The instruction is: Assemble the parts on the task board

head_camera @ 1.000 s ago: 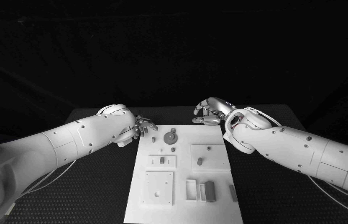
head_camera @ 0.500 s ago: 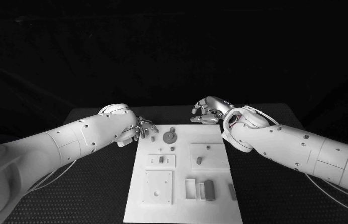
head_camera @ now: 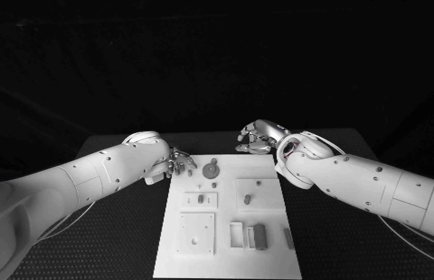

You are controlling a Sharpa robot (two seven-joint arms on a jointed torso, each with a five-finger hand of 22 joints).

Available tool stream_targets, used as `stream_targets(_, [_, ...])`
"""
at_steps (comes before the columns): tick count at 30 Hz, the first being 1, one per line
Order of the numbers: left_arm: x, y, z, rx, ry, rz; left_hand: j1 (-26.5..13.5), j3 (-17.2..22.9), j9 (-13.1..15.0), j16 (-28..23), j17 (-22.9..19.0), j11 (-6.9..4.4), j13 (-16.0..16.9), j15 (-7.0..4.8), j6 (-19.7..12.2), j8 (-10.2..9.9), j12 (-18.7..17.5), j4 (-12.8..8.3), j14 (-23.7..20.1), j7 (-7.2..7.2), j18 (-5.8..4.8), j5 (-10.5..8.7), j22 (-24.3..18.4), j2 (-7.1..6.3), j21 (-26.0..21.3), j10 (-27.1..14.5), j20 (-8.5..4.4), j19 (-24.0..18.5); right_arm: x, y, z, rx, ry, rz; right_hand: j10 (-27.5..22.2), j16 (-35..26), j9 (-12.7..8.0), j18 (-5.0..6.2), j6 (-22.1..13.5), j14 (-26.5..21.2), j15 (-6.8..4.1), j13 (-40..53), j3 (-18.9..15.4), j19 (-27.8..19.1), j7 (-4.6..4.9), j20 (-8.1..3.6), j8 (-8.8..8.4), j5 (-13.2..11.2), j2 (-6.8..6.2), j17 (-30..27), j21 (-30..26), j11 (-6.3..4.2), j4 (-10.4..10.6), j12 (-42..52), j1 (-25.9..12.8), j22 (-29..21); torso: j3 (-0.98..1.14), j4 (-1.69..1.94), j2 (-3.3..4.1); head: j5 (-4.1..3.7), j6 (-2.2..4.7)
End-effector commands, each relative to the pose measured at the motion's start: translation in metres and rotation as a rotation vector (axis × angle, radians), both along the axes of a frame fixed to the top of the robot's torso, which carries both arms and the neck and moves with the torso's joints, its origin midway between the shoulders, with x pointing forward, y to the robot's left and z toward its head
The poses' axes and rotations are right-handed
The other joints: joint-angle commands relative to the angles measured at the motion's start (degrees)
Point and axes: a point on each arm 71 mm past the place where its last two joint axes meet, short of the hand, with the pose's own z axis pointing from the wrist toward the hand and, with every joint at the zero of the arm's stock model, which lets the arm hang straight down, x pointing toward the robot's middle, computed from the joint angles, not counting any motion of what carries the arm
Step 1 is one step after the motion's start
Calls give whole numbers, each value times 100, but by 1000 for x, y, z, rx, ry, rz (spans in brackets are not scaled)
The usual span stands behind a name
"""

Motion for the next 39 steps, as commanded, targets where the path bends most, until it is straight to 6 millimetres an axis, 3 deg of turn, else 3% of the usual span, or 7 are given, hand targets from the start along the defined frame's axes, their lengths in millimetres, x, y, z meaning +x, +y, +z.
stream_targets(1, [-2,-5,-4,-5,11,-27,-17,35,11,56,-5,127,-10,10,214,62,63,63,74,1,81,-14,23,180,-6,-151,4,86,-1,2,0,0,0,11,-51,-31,7,490,-2,-31,4,-5,-35,-4,34,-40,-33,6,51,4,-29,-2,13,-33,-18,90,0,2,7,2,-8])
stream_targets(10, [-3,-6,-10,-16,22,-27,27,15,-25,78,-45,106,-57,-16,286,36,60,-9,101,-22,86,-13,59,242,1,-123,-12,113,0,4,0,0,1,13,-51,-32,8,490,-1,-32,4,-5,-35,-4,34,-40,-33,7,56,3,-29,-2,13,-33,-18,90,0,-12,9,-4,-20])
stream_targets(14, [-3,-7,-10,-17,22,-29,53,11,-40,89,-66,100,-78,-22,317,25,62,-43,112,-29,85,-13,73,284,1,-107,-18,125,0,5,0,0,2,14,-51,-32,8,490,0,-32,4,-6,-35,-3,34,-40,-34,7,57,3,-30,-2,13,-33,-18,90,-3,7,5,-17,-27])
stream_targets(24, [-3,-7,-11,-29,22,-26,101,4,-65,107,-106,91,-117,-31,364,2,67,-110,126,-39,79,-12,95,383,-7,-83,-27,144,0,6,0,-1,5,15,-51,-33,8,490,0,-32,4,-6,-36,-3,34,-40,-34,7,59,3,-30,-2,12,-33,-17,91,-3,-1,0,-17,-34])
stream_targets(39, [-2,-8,-12,-42,19,-21,381,30,-97,167,-201,74,-199,-43,466,-33,98,-330,164,-58,63,-13,134,754,-32,-23,-41,205,0,6,0,-1,5,15,-51,-33,9,490,-1,-32,4,-6,-37,-3,34,-40,-36,7,62,4,-31,-2,12,-32,-18,91,-7,6,0,-20,-32])
